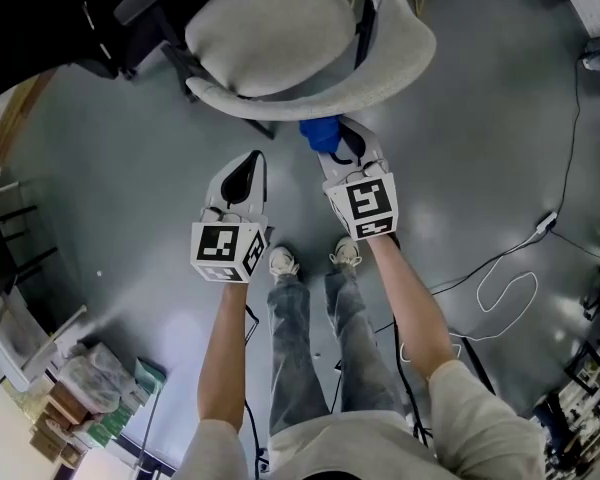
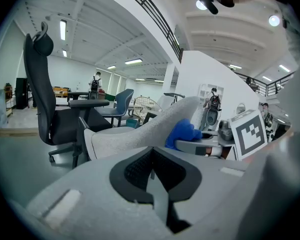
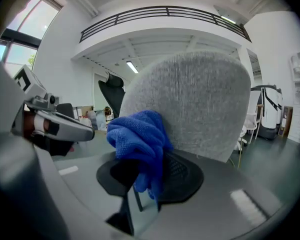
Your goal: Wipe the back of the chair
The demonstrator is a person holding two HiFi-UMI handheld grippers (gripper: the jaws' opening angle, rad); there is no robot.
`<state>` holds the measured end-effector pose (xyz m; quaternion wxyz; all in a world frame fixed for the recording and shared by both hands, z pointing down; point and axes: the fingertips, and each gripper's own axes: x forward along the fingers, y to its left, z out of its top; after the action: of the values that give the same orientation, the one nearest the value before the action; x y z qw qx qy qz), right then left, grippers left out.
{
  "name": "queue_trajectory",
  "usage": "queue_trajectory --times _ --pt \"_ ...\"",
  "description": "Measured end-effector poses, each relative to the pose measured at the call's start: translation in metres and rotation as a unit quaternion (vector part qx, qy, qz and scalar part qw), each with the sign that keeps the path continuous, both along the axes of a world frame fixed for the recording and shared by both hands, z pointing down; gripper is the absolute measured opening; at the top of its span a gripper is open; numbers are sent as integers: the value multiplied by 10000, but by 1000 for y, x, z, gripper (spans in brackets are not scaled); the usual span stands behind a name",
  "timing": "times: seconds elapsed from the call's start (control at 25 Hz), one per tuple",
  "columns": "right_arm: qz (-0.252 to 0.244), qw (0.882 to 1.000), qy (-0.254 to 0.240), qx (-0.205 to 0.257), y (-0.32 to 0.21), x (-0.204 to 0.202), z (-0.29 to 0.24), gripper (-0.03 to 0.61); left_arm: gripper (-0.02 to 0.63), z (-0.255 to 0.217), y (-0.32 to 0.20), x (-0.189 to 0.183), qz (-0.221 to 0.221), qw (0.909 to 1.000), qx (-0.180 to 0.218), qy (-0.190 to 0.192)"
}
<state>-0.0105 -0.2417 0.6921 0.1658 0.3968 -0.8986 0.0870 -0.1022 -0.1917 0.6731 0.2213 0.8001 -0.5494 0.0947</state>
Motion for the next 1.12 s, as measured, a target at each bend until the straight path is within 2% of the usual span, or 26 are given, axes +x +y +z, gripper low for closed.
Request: queue_trajectory --times 0.64,1.12 --pt "7 9938 388 -1045 -16 -9 125 104 2 14 -20 -17 -121 9999 -83 -15" --pt "-73 9899 445 -1346 -18 -14 157 106 2 19 -15 -24 -161 9997 -146 -110"
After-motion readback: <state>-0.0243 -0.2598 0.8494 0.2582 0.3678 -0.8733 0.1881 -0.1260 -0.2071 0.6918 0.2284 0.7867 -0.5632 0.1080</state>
